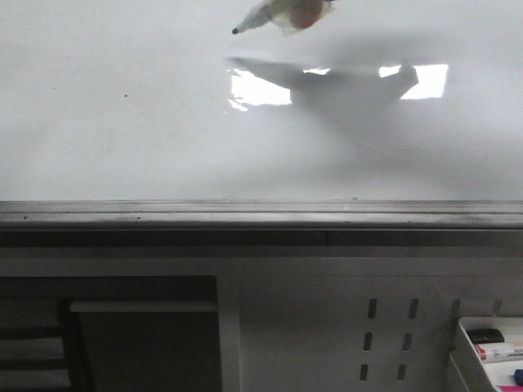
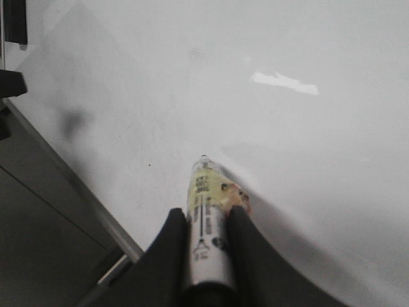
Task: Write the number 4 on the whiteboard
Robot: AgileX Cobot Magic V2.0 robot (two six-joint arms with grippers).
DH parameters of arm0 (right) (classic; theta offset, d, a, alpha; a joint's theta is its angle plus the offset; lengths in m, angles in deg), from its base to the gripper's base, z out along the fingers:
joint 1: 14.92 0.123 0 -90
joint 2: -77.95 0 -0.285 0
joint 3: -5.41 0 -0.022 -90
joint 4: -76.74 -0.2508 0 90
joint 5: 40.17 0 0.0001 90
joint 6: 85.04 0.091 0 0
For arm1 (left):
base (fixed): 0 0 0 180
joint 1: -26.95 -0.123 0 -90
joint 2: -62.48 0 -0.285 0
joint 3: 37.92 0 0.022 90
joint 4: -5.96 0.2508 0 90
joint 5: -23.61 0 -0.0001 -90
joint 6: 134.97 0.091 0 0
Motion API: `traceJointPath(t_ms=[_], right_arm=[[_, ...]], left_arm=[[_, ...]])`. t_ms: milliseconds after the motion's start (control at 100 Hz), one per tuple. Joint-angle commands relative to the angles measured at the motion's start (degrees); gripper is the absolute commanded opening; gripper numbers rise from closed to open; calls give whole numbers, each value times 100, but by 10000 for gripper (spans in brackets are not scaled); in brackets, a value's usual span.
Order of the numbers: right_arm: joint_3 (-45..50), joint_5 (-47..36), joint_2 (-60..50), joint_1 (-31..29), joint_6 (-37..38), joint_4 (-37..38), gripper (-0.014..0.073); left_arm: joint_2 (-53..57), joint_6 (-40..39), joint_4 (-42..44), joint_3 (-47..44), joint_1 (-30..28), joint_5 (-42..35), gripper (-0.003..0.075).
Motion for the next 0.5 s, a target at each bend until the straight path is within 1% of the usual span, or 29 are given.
traceJointPath(t_ms=[0,40,130,230,330,410,490], right_arm=[[-205,-325,-72,5,-173,-347,-54],[-205,-427,-29,5,-200,-347,-54],[-205,-387,95,5,-200,-347,-54],[-205,-137,300,18,-200,-321,-54],[-205,51,429,157,-200,-220,-54],[-205,-6,439,274,-200,-59,-53],[-192,-219,373,300,-36,54,-52]], left_arm=[[96,20,-343,136,-14,-86,501],[96,20,-343,136,-14,-86,501],[96,20,-383,136,-14,-86,501],[96,20,-424,136,-14,-86,501],[96,20,-424,136,-14,-86,501],[96,20,-446,136,-14,-62,501],[96,20,-446,136,-14,-50,501]])
